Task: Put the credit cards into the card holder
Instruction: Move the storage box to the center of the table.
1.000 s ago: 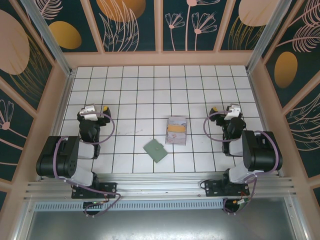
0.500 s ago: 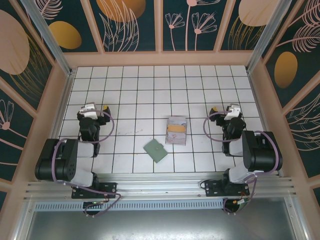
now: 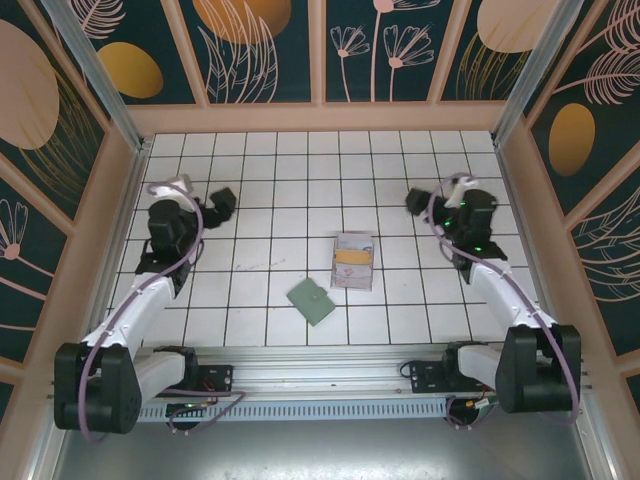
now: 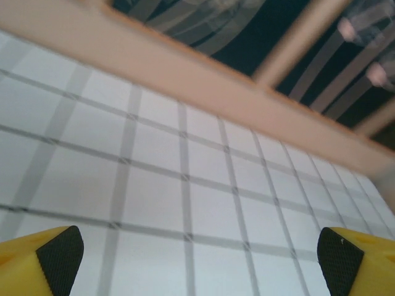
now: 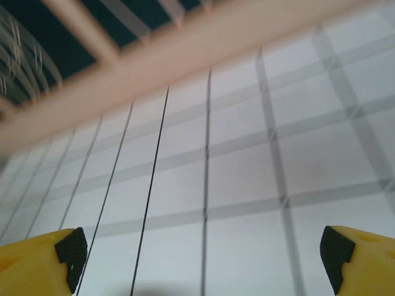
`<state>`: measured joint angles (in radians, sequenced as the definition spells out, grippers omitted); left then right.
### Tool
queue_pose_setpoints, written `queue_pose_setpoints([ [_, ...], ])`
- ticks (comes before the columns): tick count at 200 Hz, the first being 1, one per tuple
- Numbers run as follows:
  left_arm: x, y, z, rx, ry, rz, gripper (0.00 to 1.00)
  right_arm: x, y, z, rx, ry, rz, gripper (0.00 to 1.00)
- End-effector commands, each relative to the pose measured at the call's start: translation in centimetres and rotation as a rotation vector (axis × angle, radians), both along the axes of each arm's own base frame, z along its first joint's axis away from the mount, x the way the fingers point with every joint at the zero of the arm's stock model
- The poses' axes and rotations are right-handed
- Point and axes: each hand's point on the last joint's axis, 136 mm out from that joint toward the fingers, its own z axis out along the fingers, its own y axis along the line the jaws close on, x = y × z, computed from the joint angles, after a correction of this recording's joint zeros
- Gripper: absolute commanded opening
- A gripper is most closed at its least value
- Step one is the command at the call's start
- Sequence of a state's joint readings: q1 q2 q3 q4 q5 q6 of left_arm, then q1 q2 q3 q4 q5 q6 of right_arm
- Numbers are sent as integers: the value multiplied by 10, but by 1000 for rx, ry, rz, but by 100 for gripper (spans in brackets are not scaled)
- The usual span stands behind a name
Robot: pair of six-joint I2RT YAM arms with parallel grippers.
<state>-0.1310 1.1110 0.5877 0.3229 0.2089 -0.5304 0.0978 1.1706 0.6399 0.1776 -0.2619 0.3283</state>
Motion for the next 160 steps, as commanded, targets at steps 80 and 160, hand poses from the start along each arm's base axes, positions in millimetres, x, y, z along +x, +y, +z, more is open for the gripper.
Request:
queue_pose_setpoints([
  [80,-113,-191,-88,-21,461,-648,90,-140,87,-104,54,559,290,81],
  [160,-85,-241,-119,67,558,-690,73,-127,99,-125,54,546,246,66],
])
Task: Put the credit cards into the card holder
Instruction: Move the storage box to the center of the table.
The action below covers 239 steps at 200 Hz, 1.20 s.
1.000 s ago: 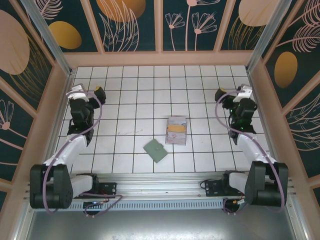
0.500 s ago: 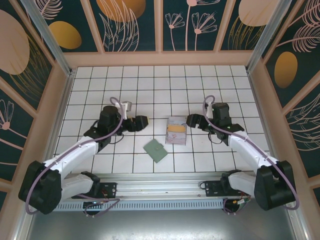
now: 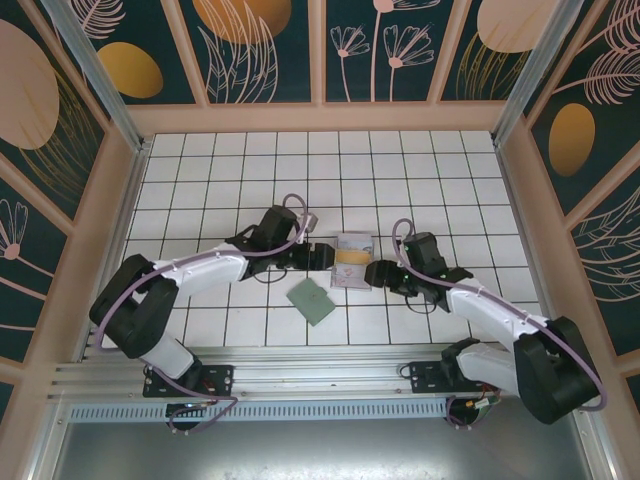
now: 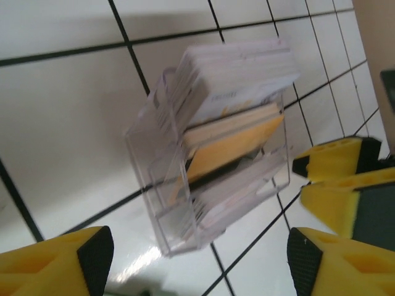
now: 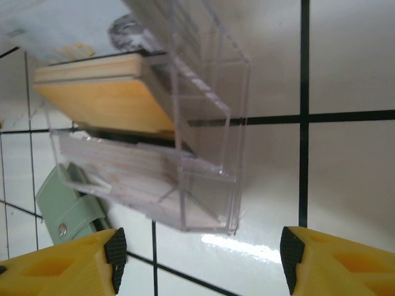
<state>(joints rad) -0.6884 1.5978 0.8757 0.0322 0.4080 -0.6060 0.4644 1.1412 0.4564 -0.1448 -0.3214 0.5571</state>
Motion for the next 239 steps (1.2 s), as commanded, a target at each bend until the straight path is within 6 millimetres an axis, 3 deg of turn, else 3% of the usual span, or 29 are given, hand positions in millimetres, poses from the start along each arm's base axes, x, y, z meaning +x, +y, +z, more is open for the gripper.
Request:
queue_pose_setpoints([
  [1,6,-9,-6,15,11,-14,73,15,5,0,0,-32,-20,65],
  [22,8,-15,-16,27,36,-25,60,21,10,-2,4,-33,-17,57],
  [64,8,-23,-35,19,79,-31,46,33,18,-3,2,-39,-6,49],
  [81,11,-22,-45,41,88,-17,45,40,22,-4,-2,-44,1,49],
  [86,19,-28,-36,27,68,-15,44,42,23,-4,-1,-46,4,48],
  [128,49,-38,-39,76,13,18,43,68,32,-7,-6,-73,0,48],
  [158,82,-31,-47,160,4,103,43,89,45,-11,-5,-74,18,48],
  [189,112,-22,-37,142,-30,194,43,111,54,-13,-17,-86,42,48],
  [239,134,-19,-31,105,-48,210,43,142,53,-14,-7,-98,33,47],
])
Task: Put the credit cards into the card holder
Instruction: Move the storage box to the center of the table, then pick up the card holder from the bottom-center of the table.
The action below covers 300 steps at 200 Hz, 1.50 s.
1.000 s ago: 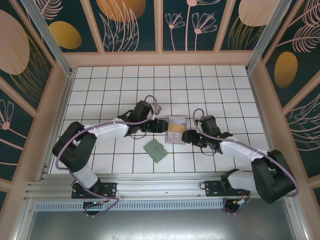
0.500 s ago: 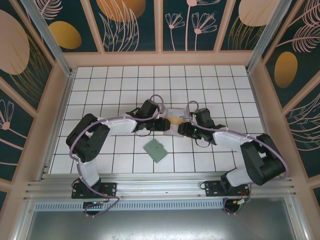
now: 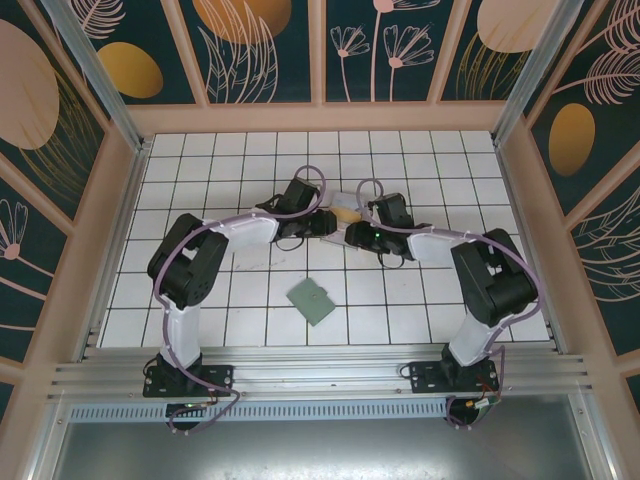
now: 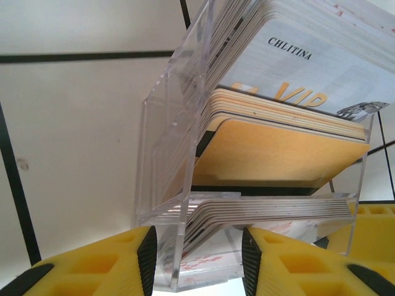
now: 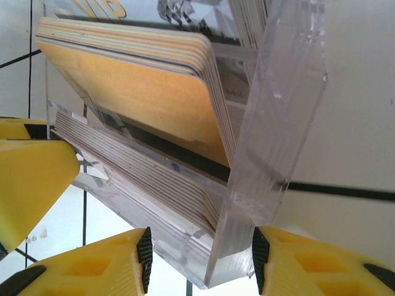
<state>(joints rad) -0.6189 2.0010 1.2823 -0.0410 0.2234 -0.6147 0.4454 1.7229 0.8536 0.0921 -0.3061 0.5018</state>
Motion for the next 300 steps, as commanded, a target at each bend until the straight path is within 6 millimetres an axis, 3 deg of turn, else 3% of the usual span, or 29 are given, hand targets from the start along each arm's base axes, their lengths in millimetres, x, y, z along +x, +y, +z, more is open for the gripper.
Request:
queue_pose_setpoints([
  [1,15,-7,10,-37,-32,5,43,15,1,-2,2,-16,20,47],
  [38,33,2,8,-46,-35,19,44,33,-3,-3,-9,-23,7,48],
  [72,52,10,26,-51,-78,30,46,44,-8,3,-55,-47,5,49],
  [108,56,25,65,-59,-138,45,52,36,-10,41,-70,-96,40,59],
  [133,38,46,85,-47,-171,70,54,7,-7,67,-121,-127,106,63],
  [149,17,58,87,-43,-166,73,55,-23,4,72,-133,-114,180,63],
  [156,7,66,78,-28,-145,81,55,-40,11,71,-126,-99,219,63],
  [160,1,71,85,-30,-156,87,55,-47,13,70,-125,-90,233,63],
  [181,-30,96,65,17,-98,138,56,-99,41,55,-164,-67,352,62],
  [216,-70,127,26,77,-1,210,56,-156,80,33,-263,-85,531,62],
  [252,-80,159,-2,160,14,319,56,-171,89,7,-403,-84,584,59],
  [300,-80,151,-5,98,32,301,58,-175,93,-3,-481,-108,591,56],
])
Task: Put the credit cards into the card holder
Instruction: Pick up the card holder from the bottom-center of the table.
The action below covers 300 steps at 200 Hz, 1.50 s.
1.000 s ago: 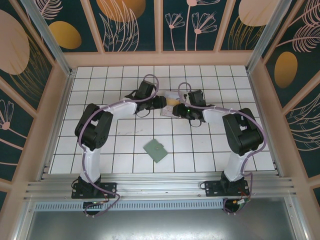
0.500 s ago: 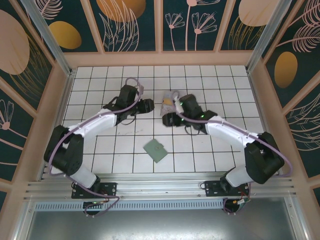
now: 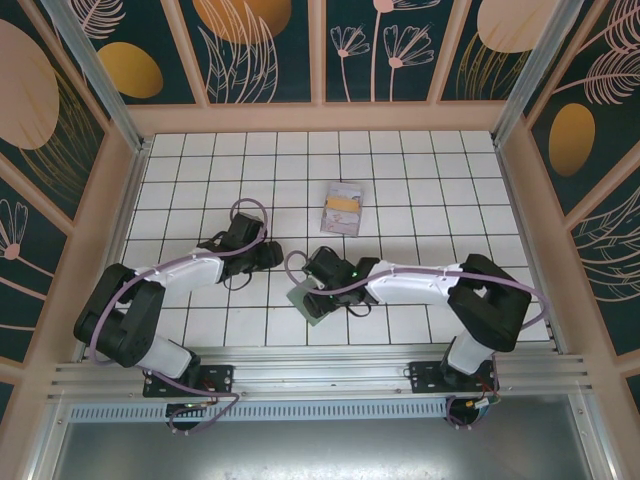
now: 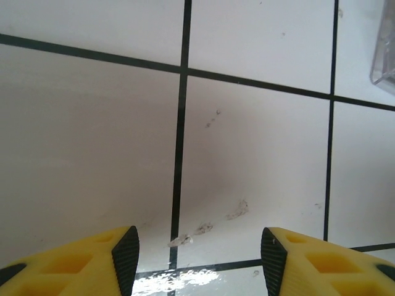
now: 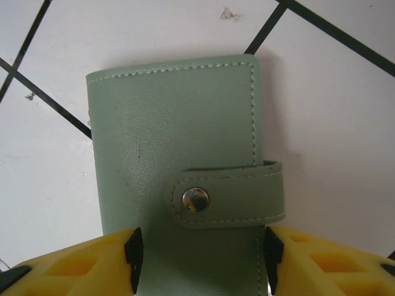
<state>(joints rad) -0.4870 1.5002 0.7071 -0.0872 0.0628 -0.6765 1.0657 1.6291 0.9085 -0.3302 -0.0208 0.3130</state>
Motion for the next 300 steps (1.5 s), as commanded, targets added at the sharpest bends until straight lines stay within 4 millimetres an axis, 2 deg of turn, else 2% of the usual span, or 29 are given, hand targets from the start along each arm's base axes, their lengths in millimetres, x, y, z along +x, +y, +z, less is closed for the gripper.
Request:
queue_pose_setpoints([
  [1,7,-3,9,-40,-41,21,58,9,1,5,-42,-67,-13,56],
  [52,6,-7,10,-54,-42,-4,58,18,13,12,-18,-102,-9,56],
  [81,7,-9,9,-60,-40,-6,58,20,14,6,-26,-96,2,56],
  [109,7,-9,7,-56,-37,-13,59,16,13,-9,-43,-67,9,53],
  [153,7,-13,5,-67,-24,-27,59,18,1,-16,-58,-50,-22,30],
  [173,6,-14,4,-67,-19,-33,59,23,-3,-10,-37,-51,-42,23],
  [189,7,-15,6,-76,-22,-37,59,30,-6,-6,-11,-49,-78,10],
  [207,8,-19,12,-89,-34,-50,59,39,-8,1,46,-32,-127,0],
  [240,10,-33,31,-169,-77,-96,59,57,-6,26,201,-10,-227,0],
  [269,7,-62,52,-372,-98,-156,60,74,-10,39,275,-24,-306,0],
  [300,2,-85,57,-553,-62,-194,60,83,-14,54,378,-29,-366,0],
])
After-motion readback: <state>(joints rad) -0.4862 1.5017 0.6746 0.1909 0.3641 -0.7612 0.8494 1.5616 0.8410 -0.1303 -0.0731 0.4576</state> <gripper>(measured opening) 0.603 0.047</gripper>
